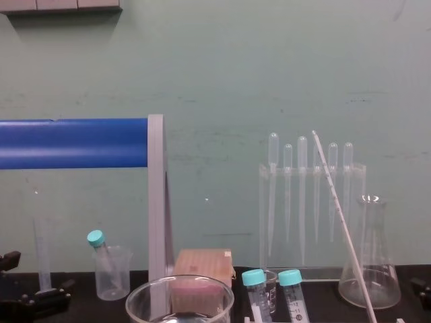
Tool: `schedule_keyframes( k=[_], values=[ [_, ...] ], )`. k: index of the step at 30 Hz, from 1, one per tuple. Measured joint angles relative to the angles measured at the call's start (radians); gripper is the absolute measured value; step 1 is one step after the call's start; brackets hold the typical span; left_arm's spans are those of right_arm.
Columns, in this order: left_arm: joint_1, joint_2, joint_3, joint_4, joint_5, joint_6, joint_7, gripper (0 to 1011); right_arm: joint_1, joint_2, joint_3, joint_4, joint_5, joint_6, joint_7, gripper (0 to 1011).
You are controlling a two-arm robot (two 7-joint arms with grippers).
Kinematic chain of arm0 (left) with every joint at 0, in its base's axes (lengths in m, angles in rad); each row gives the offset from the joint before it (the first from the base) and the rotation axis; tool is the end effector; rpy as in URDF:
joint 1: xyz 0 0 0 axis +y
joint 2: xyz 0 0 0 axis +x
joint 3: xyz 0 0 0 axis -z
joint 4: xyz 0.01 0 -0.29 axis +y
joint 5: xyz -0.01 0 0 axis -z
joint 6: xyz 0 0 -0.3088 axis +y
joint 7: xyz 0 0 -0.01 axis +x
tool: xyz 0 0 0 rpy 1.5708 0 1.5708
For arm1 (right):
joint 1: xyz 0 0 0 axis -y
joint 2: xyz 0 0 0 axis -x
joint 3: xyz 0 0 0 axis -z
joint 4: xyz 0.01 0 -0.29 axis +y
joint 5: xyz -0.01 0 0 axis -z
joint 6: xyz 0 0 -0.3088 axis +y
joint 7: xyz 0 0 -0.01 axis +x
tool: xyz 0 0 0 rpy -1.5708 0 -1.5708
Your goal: Hold the thermometer with one hand and immerse one end into the beaker, then reinsert it into the test tube rack.
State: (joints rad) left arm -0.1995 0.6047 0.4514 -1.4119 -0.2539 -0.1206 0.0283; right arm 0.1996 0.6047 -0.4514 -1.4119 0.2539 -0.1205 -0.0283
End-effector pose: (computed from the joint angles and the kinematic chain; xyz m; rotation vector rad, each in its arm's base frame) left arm 0.3581 0.0827 -0.3023 0.3045 -0.2850 1.2480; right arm 0.3581 -0.0827 -0.3023 -0.3045 -0.2851 -1.2480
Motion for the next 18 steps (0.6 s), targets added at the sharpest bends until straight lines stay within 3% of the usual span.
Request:
schedule_keyframes(
  k=[18],
  values=[
    [0.0, 0.0, 0.0, 0.0, 0.0, 0.0, 0.0, 1008, 0.0, 0.0, 0.0, 0.0, 0.0, 0.0, 0.0, 1003]
  ],
)
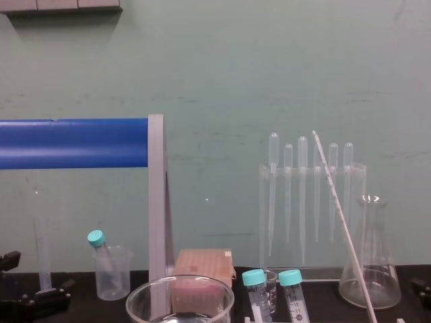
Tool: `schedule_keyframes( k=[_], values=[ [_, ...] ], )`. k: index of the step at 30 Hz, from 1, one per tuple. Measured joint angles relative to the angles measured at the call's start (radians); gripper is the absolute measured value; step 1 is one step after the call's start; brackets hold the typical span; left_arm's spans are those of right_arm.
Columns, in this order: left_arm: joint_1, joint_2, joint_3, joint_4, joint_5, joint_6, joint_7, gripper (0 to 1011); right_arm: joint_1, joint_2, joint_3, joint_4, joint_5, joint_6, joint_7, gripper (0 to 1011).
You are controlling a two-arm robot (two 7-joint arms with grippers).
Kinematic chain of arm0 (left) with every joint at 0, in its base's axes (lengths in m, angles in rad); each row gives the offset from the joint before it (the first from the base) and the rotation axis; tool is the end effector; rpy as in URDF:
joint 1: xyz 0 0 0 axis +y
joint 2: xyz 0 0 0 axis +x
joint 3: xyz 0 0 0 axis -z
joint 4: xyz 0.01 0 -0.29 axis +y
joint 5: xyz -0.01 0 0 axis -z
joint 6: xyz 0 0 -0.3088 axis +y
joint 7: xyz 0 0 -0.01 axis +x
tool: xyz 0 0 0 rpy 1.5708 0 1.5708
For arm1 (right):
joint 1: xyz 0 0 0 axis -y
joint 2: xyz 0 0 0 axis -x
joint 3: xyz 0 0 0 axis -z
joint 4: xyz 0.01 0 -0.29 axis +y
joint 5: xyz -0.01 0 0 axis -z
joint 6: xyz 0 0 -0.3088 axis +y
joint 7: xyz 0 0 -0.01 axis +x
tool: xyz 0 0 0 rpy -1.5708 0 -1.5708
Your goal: Hold the thermometer with one hand and immerse one end into the beaker, then reinsert it into the test tube rack.
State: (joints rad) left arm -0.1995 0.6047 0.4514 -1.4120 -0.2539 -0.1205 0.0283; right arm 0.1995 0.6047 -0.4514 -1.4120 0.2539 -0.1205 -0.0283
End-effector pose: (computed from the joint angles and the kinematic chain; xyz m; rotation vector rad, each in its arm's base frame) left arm 0.3581 0.0827 -0.3023 0.3045 -0.2850 1.2480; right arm 0.3581 -0.0827 -0.3023 -0.3045 -0.2850 -1.2480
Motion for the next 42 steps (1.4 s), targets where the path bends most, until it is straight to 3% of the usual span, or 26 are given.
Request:
schedule_keyframes(
  k=[42],
  values=[
    [0.0, 0.0, 0.0, 0.0, 0.0, 0.0, 0.0, 1008, -0.001, -0.001, 0.003, 0.0, 0.0, 0.0, 0.001, 1003]
  ],
)
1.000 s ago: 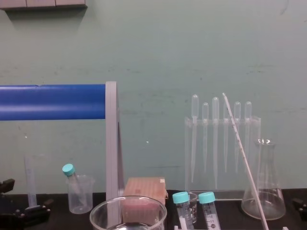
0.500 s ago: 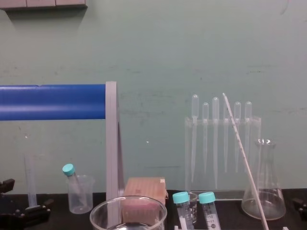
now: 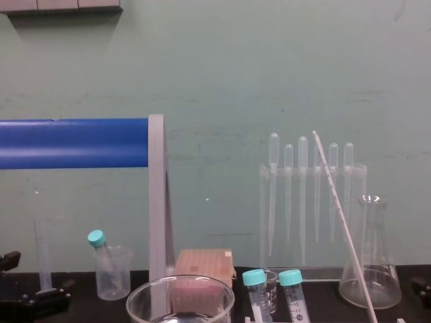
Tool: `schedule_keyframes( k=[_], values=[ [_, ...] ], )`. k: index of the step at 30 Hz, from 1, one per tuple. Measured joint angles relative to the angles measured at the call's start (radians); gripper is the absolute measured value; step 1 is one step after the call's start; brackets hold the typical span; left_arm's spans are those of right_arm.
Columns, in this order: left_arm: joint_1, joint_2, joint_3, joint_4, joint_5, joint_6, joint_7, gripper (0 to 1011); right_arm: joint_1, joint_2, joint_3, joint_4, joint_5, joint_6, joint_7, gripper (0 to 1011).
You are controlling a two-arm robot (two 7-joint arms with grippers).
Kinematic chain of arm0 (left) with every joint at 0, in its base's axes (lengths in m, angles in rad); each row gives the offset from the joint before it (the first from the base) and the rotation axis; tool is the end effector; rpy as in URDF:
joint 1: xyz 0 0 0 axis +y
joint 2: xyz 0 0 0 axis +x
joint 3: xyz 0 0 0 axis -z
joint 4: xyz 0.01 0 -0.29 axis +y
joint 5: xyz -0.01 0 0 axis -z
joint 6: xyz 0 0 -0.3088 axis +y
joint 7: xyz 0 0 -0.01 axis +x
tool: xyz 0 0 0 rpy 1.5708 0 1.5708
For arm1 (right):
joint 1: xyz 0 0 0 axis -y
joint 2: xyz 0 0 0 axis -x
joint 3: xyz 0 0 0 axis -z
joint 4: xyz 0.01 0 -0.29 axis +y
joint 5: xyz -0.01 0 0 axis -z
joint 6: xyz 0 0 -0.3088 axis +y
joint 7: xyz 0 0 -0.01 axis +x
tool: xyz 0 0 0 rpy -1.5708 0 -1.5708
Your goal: Hold the thermometer with one hand and immerse one end into the beaker, then reinsert it into the test tube rack.
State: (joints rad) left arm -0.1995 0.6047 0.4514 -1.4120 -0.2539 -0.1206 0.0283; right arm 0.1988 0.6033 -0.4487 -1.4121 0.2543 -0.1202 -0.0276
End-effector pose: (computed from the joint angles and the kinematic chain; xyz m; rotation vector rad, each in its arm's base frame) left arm 0.3581 0.0827 -0.3023 0.3044 -0.2851 1.2479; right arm 0.3582 -0.0828 -0.3021 -0.3028 -0.2838 -1.2496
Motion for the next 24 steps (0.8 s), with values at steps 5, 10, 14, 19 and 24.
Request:
schedule_keyframes(
  k=[5, 10, 14, 19, 24],
  values=[
    [0.0, 0.0, 0.0, 0.0, 0.0, 0.0, 0.0, 1008, -0.015, -0.019, 0.048, -0.018, 0.054, 0.006, 0.009, 1003],
    [0.0, 0.0, 0.0, 0.0, 0.0, 0.0, 0.0, 1008, -0.037, -0.051, 0.129, -0.072, 0.17, 0.02, 0.032, 1003],
    [0.0, 0.0, 0.0, 0.0, 0.0, 0.0, 0.0, 1008, -0.042, -0.077, 0.171, -0.125, 0.233, 0.023, 0.052, 1003],
    [0.0, 0.0, 0.0, 0.0, 0.0, 0.0, 0.0, 1008, -0.038, -0.115, 0.202, -0.197, 0.293, 0.009, 0.097, 1003],
    [0.0, 0.0, 0.0, 0.0, 0.0, 0.0, 0.0, 1008, -0.019, -0.146, 0.204, -0.224, 0.32, 0.003, 0.141, 1003]
  ],
)
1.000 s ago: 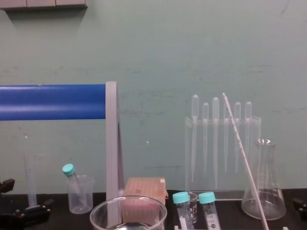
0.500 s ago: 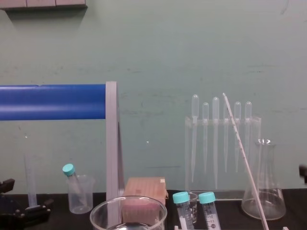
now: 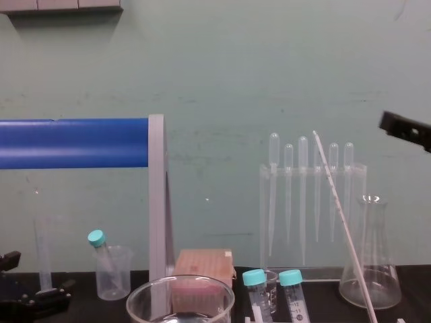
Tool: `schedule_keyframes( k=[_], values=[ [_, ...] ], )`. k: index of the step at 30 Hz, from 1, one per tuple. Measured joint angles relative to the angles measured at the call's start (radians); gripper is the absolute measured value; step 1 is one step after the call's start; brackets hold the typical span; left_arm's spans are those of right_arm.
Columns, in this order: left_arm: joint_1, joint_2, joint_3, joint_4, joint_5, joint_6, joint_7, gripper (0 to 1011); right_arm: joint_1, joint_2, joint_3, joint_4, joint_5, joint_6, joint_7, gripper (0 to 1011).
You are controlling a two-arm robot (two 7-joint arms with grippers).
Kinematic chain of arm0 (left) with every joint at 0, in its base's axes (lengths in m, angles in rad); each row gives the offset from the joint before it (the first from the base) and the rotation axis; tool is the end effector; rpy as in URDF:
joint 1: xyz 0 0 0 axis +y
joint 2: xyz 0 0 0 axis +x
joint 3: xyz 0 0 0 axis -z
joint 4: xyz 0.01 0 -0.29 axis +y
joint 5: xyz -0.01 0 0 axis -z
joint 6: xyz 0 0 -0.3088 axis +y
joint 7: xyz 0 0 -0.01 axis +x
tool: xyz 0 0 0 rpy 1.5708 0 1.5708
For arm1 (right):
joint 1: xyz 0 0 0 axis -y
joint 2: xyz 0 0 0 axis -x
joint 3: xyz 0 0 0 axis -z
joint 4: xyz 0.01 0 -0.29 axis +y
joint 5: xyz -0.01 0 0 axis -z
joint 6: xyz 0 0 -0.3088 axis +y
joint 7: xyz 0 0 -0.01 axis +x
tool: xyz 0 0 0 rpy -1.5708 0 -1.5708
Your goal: Hold the thermometer with one hand and immerse one end into the beaker, then reinsert it into the test tube rack.
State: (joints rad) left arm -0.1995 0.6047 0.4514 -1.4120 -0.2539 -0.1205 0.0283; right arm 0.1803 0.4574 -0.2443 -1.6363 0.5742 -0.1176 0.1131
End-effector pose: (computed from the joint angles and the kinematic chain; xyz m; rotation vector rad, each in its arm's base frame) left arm 0.3581 0.0827 -0.3023 0.3045 -0.2850 1.2480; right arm 0.3649 -0.0521 -0.2226 0.2563 -0.1013 -1.2001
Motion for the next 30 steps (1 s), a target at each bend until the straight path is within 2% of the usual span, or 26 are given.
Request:
schedule_keyframes(
  k=[8, 14, 19, 21, 30],
  values=[
    [0.0, 0.0, 0.0, 0.0, 0.0, 0.0, 0.0, 1008, 0.034, -0.056, -0.022, 0.007, 0.007, 0.017, 0.044, 1003],
    [0.0, 0.0, 0.0, 0.0, 0.0, 0.0, 0.0, 1008, 0.047, -0.089, -0.033, 0.027, 0.005, 0.047, 0.047, 1003],
    [0.0, 0.0, 0.0, 0.0, 0.0, 0.0, 0.0, 1008, 0.058, -0.113, -0.043, 0.046, -0.009, 0.082, 0.045, 1003],
    [0.0, 0.0, 0.0, 0.0, 0.0, 0.0, 0.0, 1008, 0.07, -0.127, -0.052, 0.064, -0.02, 0.113, 0.04, 1003],
    [0.0, 0.0, 0.0, 0.0, 0.0, 0.0, 0.0, 1008, 0.099, -0.154, -0.066, 0.105, -0.054, 0.185, 0.027, 1003]
  ],
)
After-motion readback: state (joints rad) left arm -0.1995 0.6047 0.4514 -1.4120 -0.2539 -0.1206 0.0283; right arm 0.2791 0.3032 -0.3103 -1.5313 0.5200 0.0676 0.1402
